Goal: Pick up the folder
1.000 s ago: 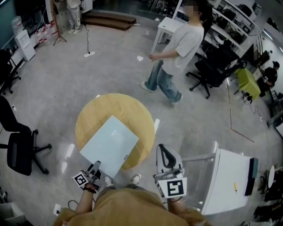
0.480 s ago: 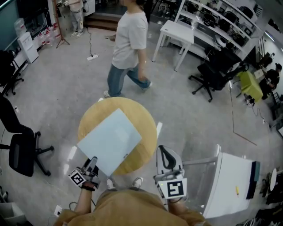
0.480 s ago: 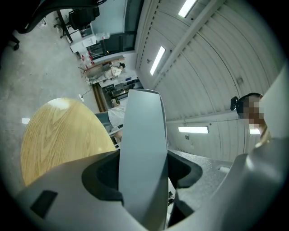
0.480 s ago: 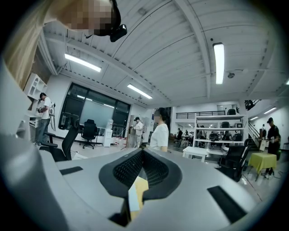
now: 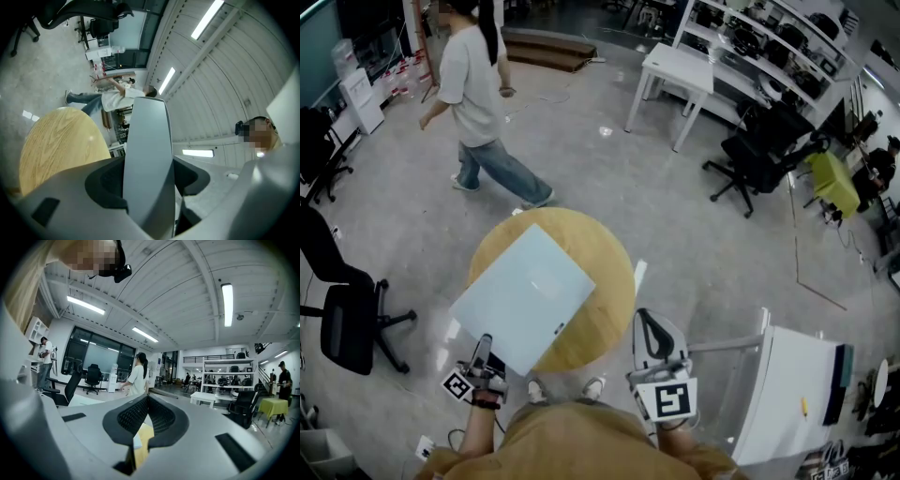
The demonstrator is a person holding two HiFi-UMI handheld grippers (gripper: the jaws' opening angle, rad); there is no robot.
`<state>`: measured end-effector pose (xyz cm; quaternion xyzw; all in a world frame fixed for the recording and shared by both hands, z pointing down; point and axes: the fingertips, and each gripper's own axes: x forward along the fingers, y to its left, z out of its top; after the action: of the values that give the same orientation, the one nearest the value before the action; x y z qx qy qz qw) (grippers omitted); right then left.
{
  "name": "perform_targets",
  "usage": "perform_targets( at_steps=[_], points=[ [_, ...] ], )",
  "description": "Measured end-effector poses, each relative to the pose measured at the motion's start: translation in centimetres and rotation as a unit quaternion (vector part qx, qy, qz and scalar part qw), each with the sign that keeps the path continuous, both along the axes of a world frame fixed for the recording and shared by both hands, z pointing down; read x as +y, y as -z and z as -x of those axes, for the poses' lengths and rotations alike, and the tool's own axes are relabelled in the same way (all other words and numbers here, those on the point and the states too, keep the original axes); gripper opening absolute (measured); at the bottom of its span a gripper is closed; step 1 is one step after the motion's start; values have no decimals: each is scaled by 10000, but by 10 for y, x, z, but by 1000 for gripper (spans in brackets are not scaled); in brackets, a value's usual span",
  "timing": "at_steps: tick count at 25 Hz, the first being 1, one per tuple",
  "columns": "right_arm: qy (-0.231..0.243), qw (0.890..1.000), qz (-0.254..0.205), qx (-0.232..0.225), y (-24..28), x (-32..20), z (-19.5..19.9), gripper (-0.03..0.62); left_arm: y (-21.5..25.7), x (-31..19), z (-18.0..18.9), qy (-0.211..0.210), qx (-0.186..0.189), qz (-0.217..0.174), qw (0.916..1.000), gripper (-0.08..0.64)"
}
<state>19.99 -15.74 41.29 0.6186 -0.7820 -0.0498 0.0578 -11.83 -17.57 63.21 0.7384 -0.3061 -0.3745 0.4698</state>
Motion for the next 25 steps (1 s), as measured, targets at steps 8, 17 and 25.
perform_targets(
  at_steps=[8, 17, 25],
  points=[
    [88, 9999, -54, 21, 8, -2, 4, 0, 91, -13, 20, 427, 412, -992, 9933, 282],
    [76, 9997, -221, -11, 19, -7, 8, 0, 173, -21, 50, 803, 771, -1899, 9755, 281],
    [106, 9988, -460, -112, 39, -9, 0, 0, 223, -2, 72, 1163, 898, -2436, 9587, 282]
  ],
)
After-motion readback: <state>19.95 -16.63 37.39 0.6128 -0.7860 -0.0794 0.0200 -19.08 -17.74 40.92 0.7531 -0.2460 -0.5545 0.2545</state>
